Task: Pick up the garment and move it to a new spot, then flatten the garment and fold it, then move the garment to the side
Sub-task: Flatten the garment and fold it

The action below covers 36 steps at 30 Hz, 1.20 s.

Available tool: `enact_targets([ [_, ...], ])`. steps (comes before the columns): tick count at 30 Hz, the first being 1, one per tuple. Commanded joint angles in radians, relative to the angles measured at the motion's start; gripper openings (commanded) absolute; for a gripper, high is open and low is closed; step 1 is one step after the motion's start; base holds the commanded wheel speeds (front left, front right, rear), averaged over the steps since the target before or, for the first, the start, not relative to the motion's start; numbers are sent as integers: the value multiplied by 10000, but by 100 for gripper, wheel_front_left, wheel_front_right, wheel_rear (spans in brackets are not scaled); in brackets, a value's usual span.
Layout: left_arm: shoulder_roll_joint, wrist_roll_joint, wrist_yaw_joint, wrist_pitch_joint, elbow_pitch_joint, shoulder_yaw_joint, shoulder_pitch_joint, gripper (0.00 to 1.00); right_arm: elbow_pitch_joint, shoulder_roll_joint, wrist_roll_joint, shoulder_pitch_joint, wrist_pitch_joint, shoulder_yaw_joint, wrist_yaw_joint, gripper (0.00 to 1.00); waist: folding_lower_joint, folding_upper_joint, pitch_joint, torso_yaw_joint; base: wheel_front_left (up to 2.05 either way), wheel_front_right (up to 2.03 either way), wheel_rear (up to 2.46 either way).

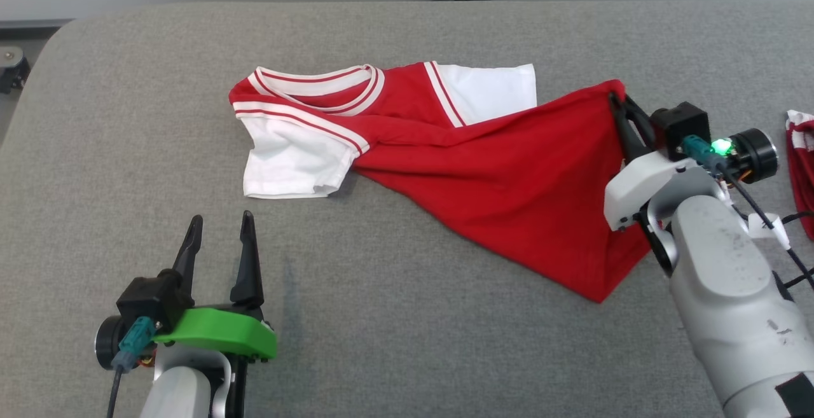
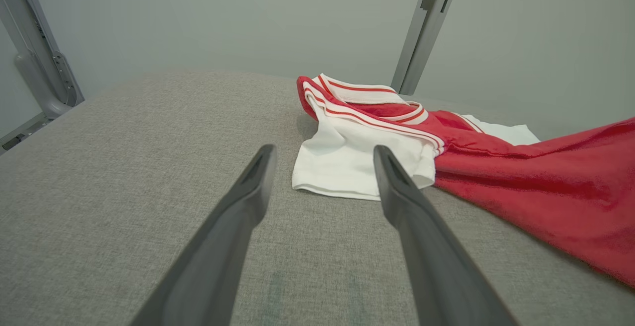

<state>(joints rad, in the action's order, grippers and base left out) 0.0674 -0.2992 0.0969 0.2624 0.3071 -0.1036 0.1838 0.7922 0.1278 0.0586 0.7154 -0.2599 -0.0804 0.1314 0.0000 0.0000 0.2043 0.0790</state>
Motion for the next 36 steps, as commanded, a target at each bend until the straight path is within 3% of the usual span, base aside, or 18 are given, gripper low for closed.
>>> enact_targets([
  [1,-27,48,-17,30,-37,66,-189,100,-461,-95,51,-482,-45,-260,-16,0,0,0,-263,-239,0,0,0],
  [12,-73,60,-116,30,-320,490,-582,100,-4472,-200,-284,-4201,99,-2922,-16,0,0,0,-625,-891,0,0,0],
  [20,-102,98,-116,30,-401,704,-698,100,-5161,135,-205,-5727,746,-4622,-16,0,0,0,-646,-1229,0,0,0],
  [22,-106,84,-107,30,-415,746,-728,100,-5147,102,-282,-5952,784,-4824,-14,48,0,0,-656,-1276,0,0,0],
  [23,-109,74,-103,30,-412,764,-749,100,-5162,118,-372,-6022,788,-4853,-14,100,0,0,-666,-1300,0,0,0],
  [30,-129,53,-111,31,-361,857,-827,100,-5793,126,-928,-6391,721,-4318,-16,100,0,0,-766,-1346,0,0,0],
  [36,-143,34,-110,31,-369,878,-858,100,-6569,247,-770,-6004,925,-2490,-16,100,0,0,-779,-1262,0,0,0],
])
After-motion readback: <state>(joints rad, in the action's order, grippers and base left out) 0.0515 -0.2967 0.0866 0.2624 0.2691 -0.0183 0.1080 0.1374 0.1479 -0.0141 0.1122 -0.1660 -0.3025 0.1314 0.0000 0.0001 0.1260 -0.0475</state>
